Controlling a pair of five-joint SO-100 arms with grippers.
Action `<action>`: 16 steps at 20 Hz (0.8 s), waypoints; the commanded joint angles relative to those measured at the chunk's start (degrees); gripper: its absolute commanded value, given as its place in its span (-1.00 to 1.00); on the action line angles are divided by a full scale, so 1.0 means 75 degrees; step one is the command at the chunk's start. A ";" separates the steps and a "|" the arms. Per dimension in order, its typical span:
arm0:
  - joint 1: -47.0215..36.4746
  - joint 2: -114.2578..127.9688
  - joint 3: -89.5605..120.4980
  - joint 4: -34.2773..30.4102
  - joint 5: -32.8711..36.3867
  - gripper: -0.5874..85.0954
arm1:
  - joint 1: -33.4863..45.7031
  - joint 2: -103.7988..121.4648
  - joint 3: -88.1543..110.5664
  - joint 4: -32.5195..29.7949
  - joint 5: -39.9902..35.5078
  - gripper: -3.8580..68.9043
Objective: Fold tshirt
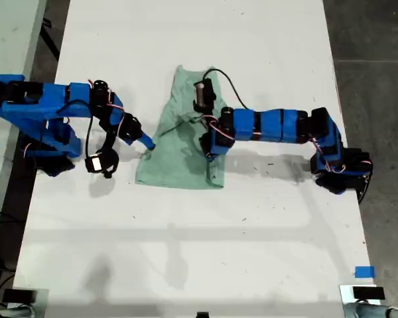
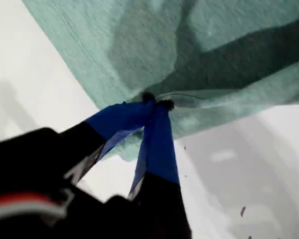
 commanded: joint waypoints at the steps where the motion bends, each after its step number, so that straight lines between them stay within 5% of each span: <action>1: 0.0047 0.0352 -0.0082 0.0035 -0.0082 -0.36 | -0.0223 -0.0281 -0.0738 -0.0703 0.0117 -0.92; 4: -0.0012 0.0340 -0.0082 -0.0035 -0.0059 -0.36 | -0.0410 -0.0762 -0.0785 -0.1277 0.0363 -0.89; 6: -0.0023 0.0328 -0.0094 -0.0012 -0.0059 -0.36 | -0.0469 -0.0586 -0.0867 -0.1125 0.0117 -0.17; 16: 0.0023 0.0352 -0.1137 0.1418 -0.0363 -0.40 | 0.0012 0.3469 -0.0164 0.2156 -0.0609 -0.19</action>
